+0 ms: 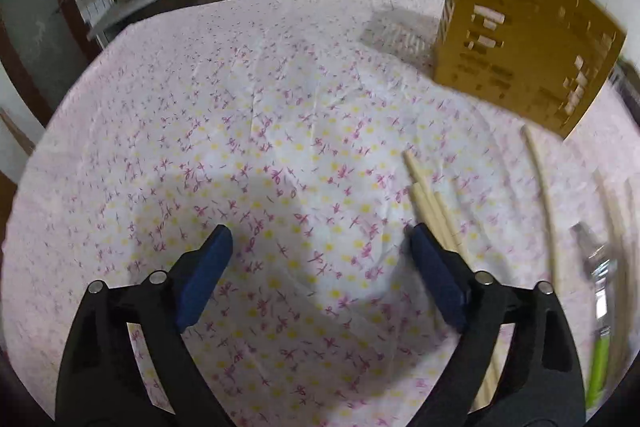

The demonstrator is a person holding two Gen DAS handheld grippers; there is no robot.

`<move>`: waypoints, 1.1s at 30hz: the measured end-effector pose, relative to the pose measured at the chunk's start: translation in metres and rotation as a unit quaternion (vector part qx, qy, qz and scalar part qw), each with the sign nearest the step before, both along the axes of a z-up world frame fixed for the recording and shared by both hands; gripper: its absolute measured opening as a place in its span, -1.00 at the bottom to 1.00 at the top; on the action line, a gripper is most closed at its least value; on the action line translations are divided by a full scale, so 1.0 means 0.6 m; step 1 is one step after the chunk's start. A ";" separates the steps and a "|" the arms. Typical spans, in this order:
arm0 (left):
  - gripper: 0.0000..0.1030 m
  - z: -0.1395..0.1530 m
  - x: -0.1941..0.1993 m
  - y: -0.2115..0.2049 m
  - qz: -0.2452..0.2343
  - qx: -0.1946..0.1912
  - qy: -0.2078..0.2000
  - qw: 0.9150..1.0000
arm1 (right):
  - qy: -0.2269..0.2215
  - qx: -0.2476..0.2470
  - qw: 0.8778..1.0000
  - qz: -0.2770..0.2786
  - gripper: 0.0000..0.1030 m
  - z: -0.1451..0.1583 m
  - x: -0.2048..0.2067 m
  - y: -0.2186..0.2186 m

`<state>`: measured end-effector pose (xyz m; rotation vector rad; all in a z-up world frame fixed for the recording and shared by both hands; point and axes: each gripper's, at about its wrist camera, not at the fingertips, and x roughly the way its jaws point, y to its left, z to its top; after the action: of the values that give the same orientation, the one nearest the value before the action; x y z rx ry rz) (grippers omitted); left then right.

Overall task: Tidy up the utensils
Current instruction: 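Move both grippers toward the loose wooden chopsticks on the cloth, then close the left gripper on a chopstick while the right gripper grasps another chopstick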

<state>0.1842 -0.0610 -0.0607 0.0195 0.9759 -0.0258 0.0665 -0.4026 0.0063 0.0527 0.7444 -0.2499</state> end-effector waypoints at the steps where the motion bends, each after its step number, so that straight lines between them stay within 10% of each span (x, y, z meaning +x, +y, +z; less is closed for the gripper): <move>1: 0.68 0.008 -0.003 0.000 0.000 -0.003 -0.008 1.000 | 0.001 0.004 1.000 -0.003 0.92 -0.002 0.002 -0.002; 17: 0.74 -0.009 0.015 -0.022 -0.021 0.005 0.005 1.000 | 0.025 0.008 1.000 -0.002 0.92 -0.018 0.044 -0.009; 27: -0.70 0.004 0.020 -0.050 -0.080 -0.032 -0.014 0.996 | 0.040 0.035 0.999 -0.002 0.92 -0.025 0.077 -0.016; 33: -0.79 0.005 0.007 -0.060 -0.097 -0.046 -0.011 0.994 | 0.040 0.045 0.998 -0.007 0.92 -0.032 0.069 -0.019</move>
<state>0.1886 -0.0968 -0.0579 0.0296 0.9469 -0.2490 0.1077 -0.4141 -0.0129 0.1335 0.8356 -0.2333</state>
